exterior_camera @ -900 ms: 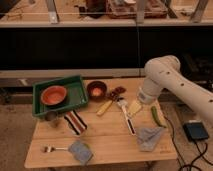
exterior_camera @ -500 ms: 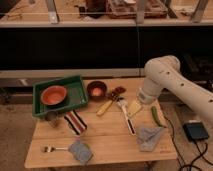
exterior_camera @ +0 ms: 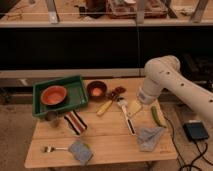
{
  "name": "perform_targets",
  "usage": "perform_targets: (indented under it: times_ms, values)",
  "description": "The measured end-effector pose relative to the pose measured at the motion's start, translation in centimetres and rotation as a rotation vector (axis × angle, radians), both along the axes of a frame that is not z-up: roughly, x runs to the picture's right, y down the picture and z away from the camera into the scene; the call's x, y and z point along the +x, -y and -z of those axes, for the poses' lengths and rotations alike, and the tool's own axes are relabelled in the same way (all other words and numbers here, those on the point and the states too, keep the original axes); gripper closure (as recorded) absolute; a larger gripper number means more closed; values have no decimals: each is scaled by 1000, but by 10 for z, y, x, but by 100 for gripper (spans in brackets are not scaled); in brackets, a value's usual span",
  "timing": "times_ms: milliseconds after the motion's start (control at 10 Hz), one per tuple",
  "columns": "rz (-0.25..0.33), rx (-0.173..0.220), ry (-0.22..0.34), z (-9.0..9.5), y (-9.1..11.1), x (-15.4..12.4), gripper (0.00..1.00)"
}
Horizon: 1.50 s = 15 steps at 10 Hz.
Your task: Place towel in purple bowl
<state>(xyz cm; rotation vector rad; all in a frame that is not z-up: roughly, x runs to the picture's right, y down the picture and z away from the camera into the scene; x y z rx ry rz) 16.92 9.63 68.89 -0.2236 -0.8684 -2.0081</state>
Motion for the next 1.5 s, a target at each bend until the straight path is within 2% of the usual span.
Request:
perform_targets:
  times_ms: [1300,1500]
  values:
    - [-1,1,-3,0,0,0,20]
    - [-31,11,-31,-3,-5,4,20]
